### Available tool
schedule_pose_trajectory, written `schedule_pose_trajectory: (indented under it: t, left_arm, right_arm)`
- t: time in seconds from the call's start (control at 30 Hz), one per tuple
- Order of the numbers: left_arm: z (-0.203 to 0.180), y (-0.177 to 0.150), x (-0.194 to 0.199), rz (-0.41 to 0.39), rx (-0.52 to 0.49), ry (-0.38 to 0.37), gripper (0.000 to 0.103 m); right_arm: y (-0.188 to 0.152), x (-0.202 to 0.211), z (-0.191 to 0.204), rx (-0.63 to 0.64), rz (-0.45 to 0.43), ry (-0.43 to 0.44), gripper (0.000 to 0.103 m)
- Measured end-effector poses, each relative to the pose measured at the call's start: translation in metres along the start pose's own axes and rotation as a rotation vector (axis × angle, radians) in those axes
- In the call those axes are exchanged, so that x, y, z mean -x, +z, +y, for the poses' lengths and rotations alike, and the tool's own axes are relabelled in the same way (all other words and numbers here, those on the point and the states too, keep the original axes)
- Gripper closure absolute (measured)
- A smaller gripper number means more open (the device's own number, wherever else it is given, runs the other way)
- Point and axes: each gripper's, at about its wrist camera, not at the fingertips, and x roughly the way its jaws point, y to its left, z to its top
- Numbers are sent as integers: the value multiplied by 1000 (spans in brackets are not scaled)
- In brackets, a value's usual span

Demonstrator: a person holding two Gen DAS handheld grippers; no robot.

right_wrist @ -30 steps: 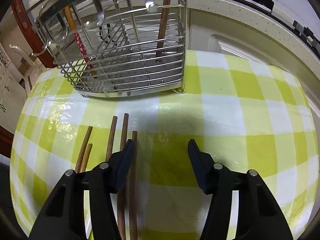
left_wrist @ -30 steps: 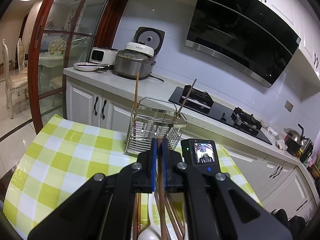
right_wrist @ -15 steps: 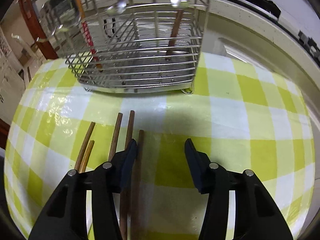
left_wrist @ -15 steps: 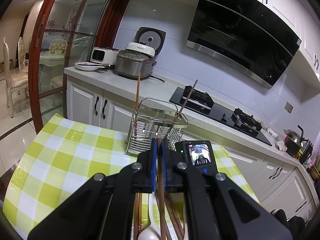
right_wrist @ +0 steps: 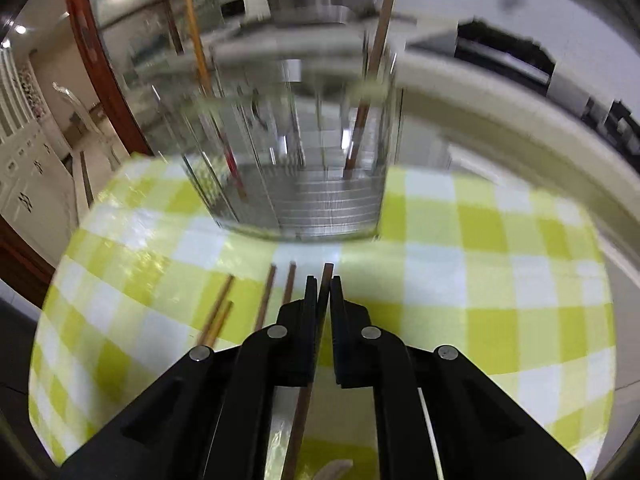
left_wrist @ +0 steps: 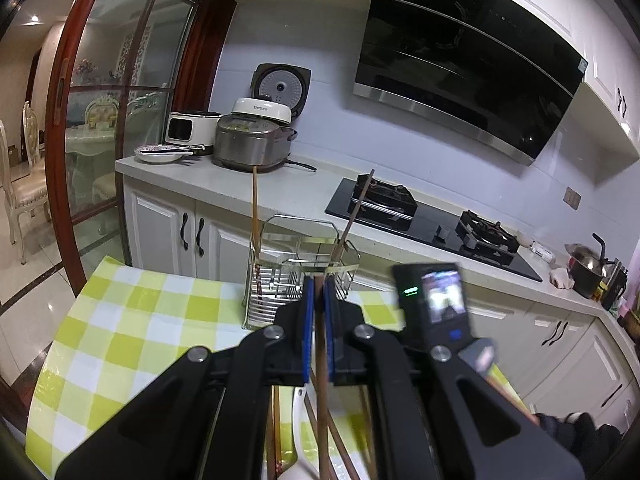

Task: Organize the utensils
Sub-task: 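Carry both held chopsticks up and lower them upright into the wire rack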

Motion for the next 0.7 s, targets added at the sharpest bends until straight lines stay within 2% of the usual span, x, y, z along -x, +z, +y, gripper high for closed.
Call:
schedule_pose_trajectory:
  t: [0.33, 0.7]
  left_arm:
    - [-7, 14, -3, 4, -21, 13, 98]
    - [-12, 29, -7, 10, -46, 16, 98]
  right_arm:
    - [21, 101, -11, -2, -191, 53, 97]
    - [29, 147, -11, 30, -273, 59, 97]
